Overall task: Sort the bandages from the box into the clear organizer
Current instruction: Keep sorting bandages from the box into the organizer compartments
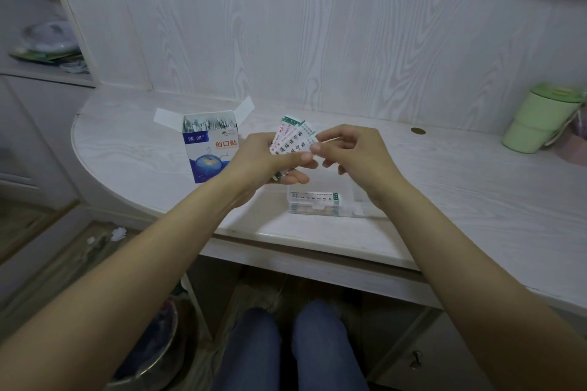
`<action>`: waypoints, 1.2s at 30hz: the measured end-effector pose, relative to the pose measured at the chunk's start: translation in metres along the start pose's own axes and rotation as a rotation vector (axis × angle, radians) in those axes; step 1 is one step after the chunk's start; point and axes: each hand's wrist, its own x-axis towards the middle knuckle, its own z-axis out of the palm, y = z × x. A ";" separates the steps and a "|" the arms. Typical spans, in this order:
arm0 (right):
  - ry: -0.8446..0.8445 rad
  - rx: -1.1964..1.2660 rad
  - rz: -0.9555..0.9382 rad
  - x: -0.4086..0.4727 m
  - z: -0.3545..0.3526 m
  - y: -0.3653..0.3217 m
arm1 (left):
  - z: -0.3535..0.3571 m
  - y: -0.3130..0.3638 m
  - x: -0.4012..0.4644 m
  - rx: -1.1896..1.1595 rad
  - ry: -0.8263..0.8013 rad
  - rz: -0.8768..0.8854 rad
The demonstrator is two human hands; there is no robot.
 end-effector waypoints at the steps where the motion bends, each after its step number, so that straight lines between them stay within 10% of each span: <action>1: -0.003 -0.005 -0.004 0.000 0.001 0.000 | 0.002 0.001 -0.001 -0.005 -0.016 0.010; 36: 0.187 0.111 0.150 0.006 -0.006 0.017 | -0.005 -0.004 0.012 -0.049 0.201 -0.019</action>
